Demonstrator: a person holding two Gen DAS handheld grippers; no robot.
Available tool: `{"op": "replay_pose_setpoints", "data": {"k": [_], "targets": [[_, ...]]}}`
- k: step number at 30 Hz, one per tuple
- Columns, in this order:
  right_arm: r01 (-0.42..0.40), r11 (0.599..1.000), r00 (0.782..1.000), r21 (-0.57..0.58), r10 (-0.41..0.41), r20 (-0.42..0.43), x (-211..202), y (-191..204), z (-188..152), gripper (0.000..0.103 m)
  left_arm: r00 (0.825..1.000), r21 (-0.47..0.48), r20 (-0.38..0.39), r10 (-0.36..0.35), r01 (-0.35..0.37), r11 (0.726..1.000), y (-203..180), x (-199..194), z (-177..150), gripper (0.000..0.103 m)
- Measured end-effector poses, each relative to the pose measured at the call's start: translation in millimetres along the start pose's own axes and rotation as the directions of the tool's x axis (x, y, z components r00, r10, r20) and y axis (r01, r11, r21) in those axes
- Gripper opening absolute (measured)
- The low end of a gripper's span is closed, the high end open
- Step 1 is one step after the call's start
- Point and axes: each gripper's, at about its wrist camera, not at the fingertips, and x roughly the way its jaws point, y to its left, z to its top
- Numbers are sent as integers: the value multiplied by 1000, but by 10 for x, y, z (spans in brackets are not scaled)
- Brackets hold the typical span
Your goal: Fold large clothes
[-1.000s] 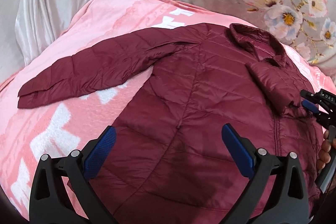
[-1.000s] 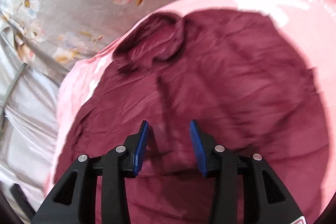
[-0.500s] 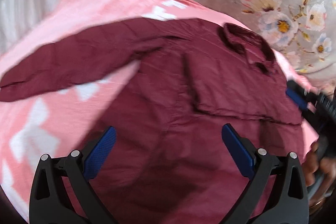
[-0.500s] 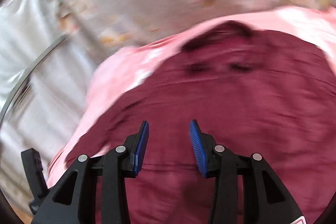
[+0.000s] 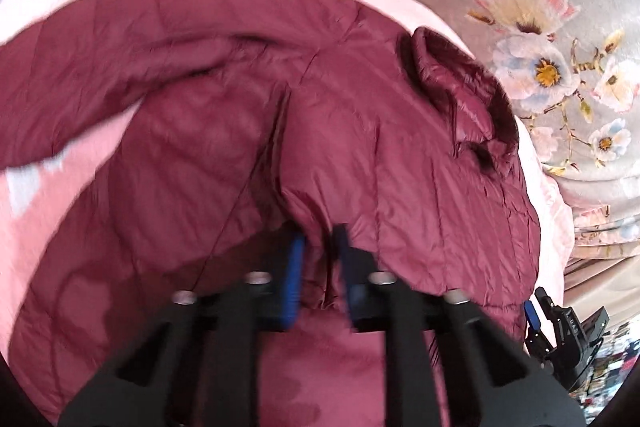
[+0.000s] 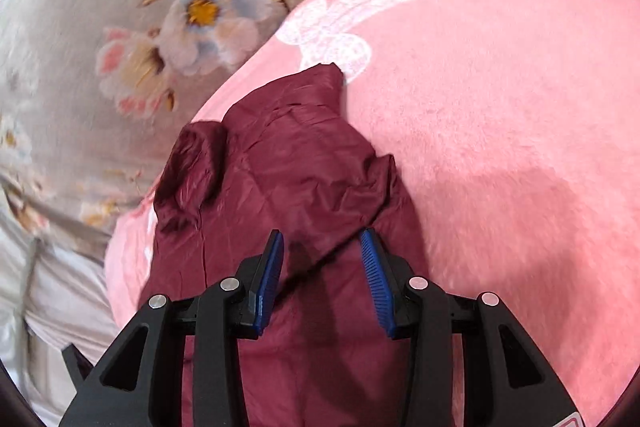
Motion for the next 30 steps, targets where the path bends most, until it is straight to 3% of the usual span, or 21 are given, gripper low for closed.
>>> {"op": "replay_pose_setpoints", "data": {"k": [3,6,10,13,17,20,24,26,27,28,30], "targets": [[-4,999,1000,41,3,11,87,13,90,37,997,55,72,22,-26,998,-138,-115,102,3],[-35,999,997,27,34,65,56,115,154,2,989,108,142,34,-50,993,-255,-249,195,2],[-78,988,975,-132,103,196,-262,426,59,2,966,156,236,105,-144,977,-315,-307,243,2],[57,974,983,-218,-18,181,-142,502,-33,2,969,157,192,158,-189,969,-200,-87,182,2],[173,960,982,-221,-151,113,133,352,-105,2,967,159,137,216,-237,958,-54,217,10,2],[203,954,979,-222,-198,43,298,240,-139,0,964,161,160,212,-238,958,0,233,-69,3],[261,929,965,-262,-253,65,289,315,-182,0,945,195,203,257,-296,935,-74,272,-148,4],[309,914,950,-263,-286,122,156,408,-248,5,940,201,213,267,-310,929,-81,271,-154,4],[317,910,945,-267,-278,175,19,524,-320,12,940,201,215,266,-309,930,-80,266,-160,4],[292,912,947,-289,-235,217,-113,680,-409,12,940,199,217,263,-306,931,-66,258,-162,4],[219,902,966,-371,-148,210,-197,988,-578,12,939,199,221,266,-310,930,-65,247,-166,4]]}}
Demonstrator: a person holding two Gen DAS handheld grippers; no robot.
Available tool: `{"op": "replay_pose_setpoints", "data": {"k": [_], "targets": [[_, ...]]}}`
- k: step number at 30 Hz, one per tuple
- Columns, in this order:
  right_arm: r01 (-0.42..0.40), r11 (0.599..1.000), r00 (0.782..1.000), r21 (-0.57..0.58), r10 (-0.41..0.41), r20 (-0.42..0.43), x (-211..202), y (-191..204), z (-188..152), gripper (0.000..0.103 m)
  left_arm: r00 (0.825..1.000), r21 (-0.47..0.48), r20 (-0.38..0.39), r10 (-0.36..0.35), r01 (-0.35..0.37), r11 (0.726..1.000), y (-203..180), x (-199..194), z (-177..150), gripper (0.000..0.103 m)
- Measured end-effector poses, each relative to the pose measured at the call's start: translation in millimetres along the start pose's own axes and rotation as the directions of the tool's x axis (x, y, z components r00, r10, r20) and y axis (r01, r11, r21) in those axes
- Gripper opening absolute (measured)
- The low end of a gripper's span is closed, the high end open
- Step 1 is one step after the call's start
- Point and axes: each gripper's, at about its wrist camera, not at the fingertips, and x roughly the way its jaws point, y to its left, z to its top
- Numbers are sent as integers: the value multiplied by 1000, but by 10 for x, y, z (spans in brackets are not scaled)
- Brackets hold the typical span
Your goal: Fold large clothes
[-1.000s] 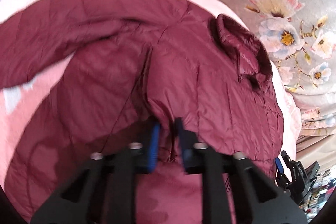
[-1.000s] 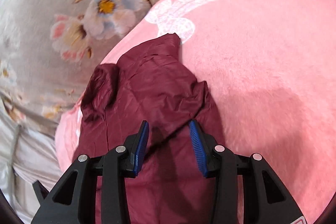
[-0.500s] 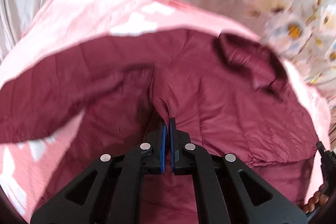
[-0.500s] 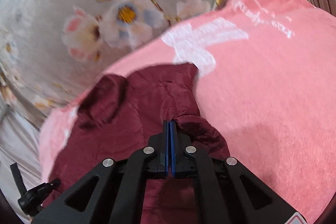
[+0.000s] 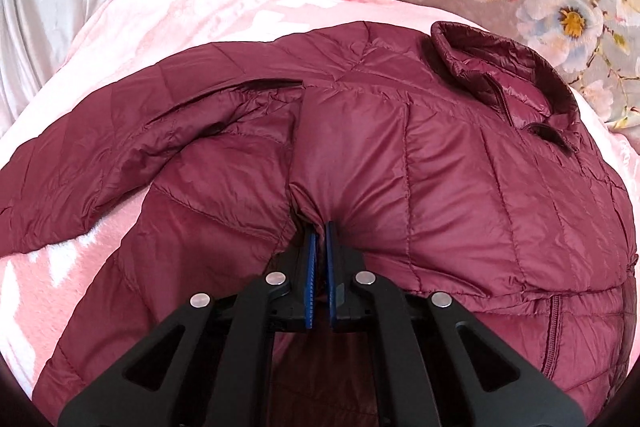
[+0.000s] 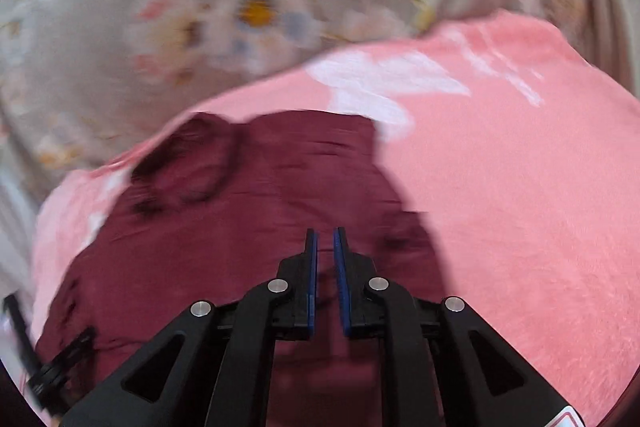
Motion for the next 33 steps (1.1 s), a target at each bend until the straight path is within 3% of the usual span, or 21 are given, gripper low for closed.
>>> {"op": "replay_pose_setpoints", "data": {"k": [4,7,10,13,23,26,29,31,33], "targets": [[-169,971,983,-171,152,-107,32,765,-215,10,1000,2,4,6,-6,1000,-47,8,-2,4],[-192,955,972,-224,153,-179,252,1100,-404,10,1000,-4,3,0,0,1000,-30,17,1,5],[-203,959,951,-199,145,-273,525,1135,-581,8,1000,-2,4,1,-1,1000,-34,22,4,5],[-195,965,942,-177,134,-307,659,1054,-692,2,1000,-4,4,-3,3,1000,-26,22,3,5],[-166,964,953,-208,103,-285,646,1102,-802,0,1000,-11,4,-12,12,1000,-22,29,5,6],[-162,964,954,-211,98,-283,649,1112,-802,0,998,-47,2,-56,56,997,55,5,9,9],[-124,962,963,-243,57,-264,577,1162,-793,0,990,-138,-18,-138,135,981,350,-200,-42,28],[-85,955,977,-283,25,-211,339,1254,-841,14,989,-214,12,-148,147,966,707,-509,-113,67],[-121,949,981,-291,70,-180,37,1337,-931,18,988,-281,90,-125,145,949,1144,-821,-194,88]]}}
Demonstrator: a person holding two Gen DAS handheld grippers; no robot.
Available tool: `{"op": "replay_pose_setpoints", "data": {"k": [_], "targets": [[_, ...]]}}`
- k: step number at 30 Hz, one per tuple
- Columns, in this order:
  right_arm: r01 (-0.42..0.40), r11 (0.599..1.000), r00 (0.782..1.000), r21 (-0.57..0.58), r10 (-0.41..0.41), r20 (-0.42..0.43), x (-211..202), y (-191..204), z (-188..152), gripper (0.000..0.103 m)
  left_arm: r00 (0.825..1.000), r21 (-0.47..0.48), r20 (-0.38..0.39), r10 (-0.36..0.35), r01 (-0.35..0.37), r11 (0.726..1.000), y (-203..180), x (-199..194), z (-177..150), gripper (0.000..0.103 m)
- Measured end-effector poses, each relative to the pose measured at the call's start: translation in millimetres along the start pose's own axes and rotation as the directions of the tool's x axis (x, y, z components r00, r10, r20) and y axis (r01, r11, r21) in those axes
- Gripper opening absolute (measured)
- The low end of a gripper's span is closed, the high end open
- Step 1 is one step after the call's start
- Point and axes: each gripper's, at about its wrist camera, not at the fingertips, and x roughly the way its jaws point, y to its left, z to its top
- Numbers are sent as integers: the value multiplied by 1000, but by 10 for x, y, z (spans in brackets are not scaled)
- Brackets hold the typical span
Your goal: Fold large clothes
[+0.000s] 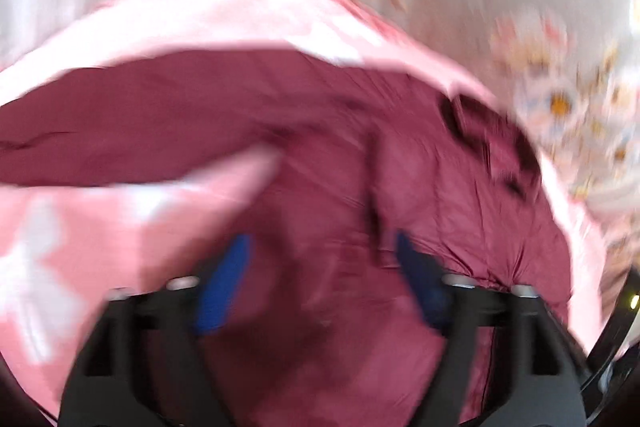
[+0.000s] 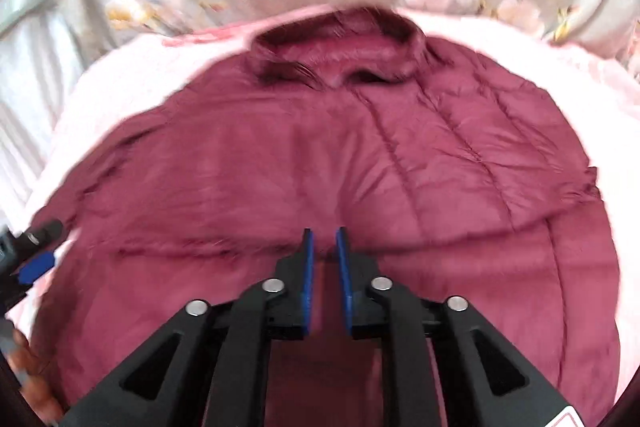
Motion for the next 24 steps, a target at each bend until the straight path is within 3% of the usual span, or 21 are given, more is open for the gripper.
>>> {"op": "replay_pose_setpoints", "data": {"k": [2,5,10,13,17,20,22,24], "targets": [[-42,999,999,-17,43,28,-234,153,-147,27,998,-74,40,49,-46,996,480,-258,94,90],[-78,995,996,-58,80,44,-449,361,-394,39,994,-203,3,111,-109,973,1222,-387,231,90],[-77,995,997,-61,78,6,-397,479,-699,47,969,-399,7,246,-223,890,2325,-589,306,89],[-70,997,997,-12,69,-14,-358,410,-718,48,974,-468,12,224,-193,862,2637,-595,313,87],[-69,997,997,38,69,-17,-350,313,-737,49,969,-448,22,245,-210,869,2629,-522,405,84],[-49,998,999,39,49,-15,-367,318,-752,54,966,-397,6,258,-234,887,2536,-378,495,54],[-40,999,999,34,41,-16,-363,325,-751,56,975,-375,-6,223,-208,903,2506,-312,551,15],[-35,999,999,31,35,-17,-362,331,-759,57,978,-356,0,208,-194,914,2433,-298,590,4]]}}
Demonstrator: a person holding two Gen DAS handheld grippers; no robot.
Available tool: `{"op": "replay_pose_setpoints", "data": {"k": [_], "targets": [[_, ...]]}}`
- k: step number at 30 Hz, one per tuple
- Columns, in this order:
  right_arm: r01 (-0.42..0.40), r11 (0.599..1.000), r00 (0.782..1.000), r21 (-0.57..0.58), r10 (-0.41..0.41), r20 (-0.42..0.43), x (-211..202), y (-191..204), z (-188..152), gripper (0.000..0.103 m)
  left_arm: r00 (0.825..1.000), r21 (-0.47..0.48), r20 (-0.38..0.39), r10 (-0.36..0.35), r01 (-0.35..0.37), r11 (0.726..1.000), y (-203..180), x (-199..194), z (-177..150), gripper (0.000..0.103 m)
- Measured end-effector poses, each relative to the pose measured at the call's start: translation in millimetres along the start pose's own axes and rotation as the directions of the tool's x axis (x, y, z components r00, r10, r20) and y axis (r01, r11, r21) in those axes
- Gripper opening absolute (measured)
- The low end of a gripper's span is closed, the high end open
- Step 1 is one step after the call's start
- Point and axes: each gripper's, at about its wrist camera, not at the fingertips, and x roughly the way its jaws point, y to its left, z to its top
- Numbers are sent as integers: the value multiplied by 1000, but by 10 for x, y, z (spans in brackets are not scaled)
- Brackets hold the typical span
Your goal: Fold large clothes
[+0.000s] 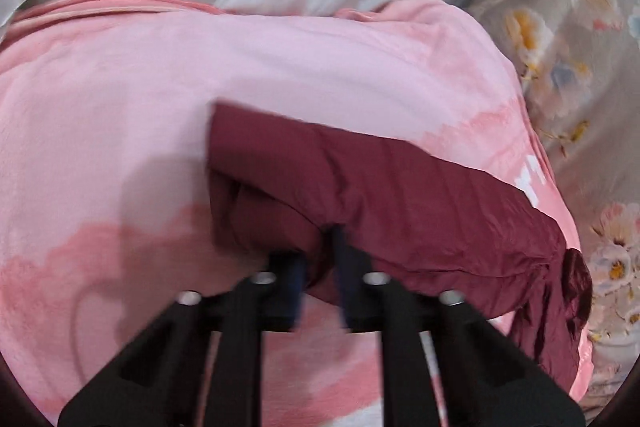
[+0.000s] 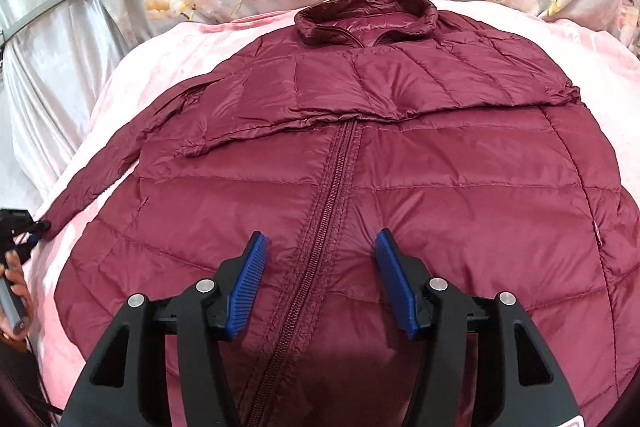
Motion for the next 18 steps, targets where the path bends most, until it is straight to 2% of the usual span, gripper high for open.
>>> {"op": "replay_pose_setpoints", "data": {"k": [2,5,9,13,14,15,16,18], "targets": [[5,1000,1000,-2,-5,1,0,1,-1,57,999,59,37,-11,9,998,-213,-100,5,2],[6,1000,1000,2,-6,8,-15,-13,-2,57,993,160,86,-78,64,985,-685,-352,-5,1],[13,1000,999,28,-14,49,-93,-54,-11,57,971,312,103,-217,175,934,-1499,-729,-114,0],[10,998,997,69,-15,79,-223,-153,-49,57,931,473,53,-362,296,830,-2468,-1055,-476,0],[11,997,997,72,-16,81,-274,-189,-74,57,918,520,19,-395,329,789,-2771,-1116,-675,0],[15,997,996,73,-21,86,-321,-220,-96,57,912,543,-4,-410,346,765,-2924,-1133,-802,0],[20,997,996,71,-27,90,-361,-250,-116,57,902,575,-49,-429,377,726,-3162,-1139,-1032,1],[48,997,993,59,-54,105,-477,-335,-167,57,887,609,-134,-442,426,669,-3463,-1092,-1426,1]]}}
